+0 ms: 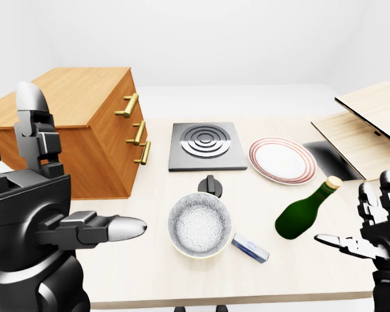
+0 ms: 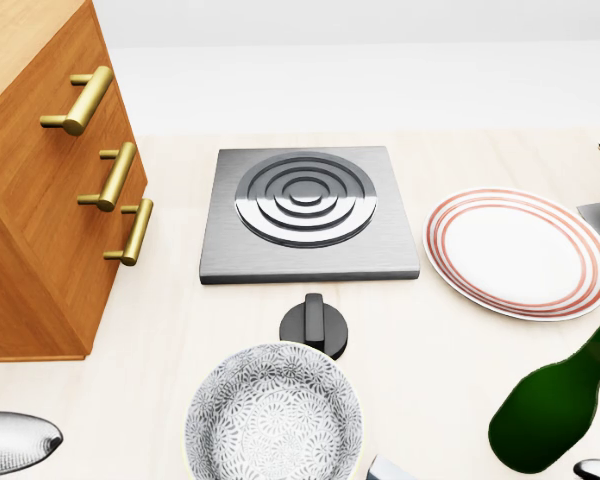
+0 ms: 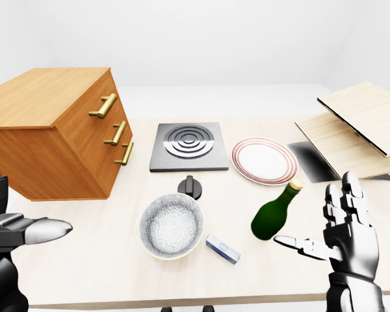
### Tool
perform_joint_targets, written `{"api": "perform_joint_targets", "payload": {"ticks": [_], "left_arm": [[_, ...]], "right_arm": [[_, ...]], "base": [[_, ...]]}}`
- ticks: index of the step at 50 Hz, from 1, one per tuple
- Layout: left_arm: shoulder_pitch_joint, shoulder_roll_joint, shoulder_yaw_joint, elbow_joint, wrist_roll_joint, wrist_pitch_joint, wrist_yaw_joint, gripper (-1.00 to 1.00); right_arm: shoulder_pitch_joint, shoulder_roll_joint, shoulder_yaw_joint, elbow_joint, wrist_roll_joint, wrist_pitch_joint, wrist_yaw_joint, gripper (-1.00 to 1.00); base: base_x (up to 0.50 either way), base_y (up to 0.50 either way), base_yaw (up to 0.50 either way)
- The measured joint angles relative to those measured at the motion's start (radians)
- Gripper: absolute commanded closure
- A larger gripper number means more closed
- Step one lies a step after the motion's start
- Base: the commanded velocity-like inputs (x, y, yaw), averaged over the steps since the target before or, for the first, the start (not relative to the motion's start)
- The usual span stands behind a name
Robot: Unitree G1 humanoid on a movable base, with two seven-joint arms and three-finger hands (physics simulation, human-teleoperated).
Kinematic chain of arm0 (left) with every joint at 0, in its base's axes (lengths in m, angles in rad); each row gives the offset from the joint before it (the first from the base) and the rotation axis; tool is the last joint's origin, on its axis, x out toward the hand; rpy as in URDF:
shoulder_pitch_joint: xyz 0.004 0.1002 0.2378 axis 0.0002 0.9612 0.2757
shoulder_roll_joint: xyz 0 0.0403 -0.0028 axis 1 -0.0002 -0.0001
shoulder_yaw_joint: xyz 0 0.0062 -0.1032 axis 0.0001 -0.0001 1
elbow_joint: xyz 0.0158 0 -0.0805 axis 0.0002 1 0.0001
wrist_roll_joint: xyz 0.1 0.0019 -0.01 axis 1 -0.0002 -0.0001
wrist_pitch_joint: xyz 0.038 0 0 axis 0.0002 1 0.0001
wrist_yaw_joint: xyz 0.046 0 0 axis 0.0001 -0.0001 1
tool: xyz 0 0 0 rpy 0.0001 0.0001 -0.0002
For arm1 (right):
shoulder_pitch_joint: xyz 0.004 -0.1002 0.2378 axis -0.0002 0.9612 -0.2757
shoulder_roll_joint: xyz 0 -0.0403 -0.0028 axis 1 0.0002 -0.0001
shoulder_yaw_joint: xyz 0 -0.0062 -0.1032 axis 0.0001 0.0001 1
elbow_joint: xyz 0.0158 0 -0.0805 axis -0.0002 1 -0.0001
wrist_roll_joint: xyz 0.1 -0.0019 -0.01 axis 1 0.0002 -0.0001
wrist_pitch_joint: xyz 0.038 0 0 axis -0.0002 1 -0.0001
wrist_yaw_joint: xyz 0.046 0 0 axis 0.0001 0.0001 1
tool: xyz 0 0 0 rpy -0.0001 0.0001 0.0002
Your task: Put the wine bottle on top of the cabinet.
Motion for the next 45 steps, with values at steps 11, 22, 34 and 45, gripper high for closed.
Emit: {"api": "perform_joint_targets", "payload": {"ticks": [11, 22, 34, 45], "left_arm": [[0.005, -0.002, -0.001, 0.016, 0.004, 0.0, -0.007, -1.0], [0.011, -0.003, 0.003, 0.027, 0.004, 0.0, -0.013, -1.0], [0.015, -0.004, 0.004, 0.032, 0.004, 0.0, -0.015, -1.0], [0.019, -0.006, 0.003, 0.038, 0.005, 0.0, -0.018, -1.0]], "right_arm": [[-0.021, -0.026, 0.042, 0.044, -0.003, 0.0, -0.037, -1.0], [-0.032, -0.042, 0.074, 0.083, -0.003, 0.0, -0.062, -1.0], [-0.042, -0.055, 0.098, 0.118, -0.002, 0.0, -0.081, -1.0], [-0.049, -0.063, 0.12, 0.148, -0.002, 0.0, -0.097, -1.0]], "base": [[0.0, 0.0, 0.0], [0.0, 0.0, 0.0], [0.0, 0.0, 0.0], [0.0, 0.0, 0.0]]}}
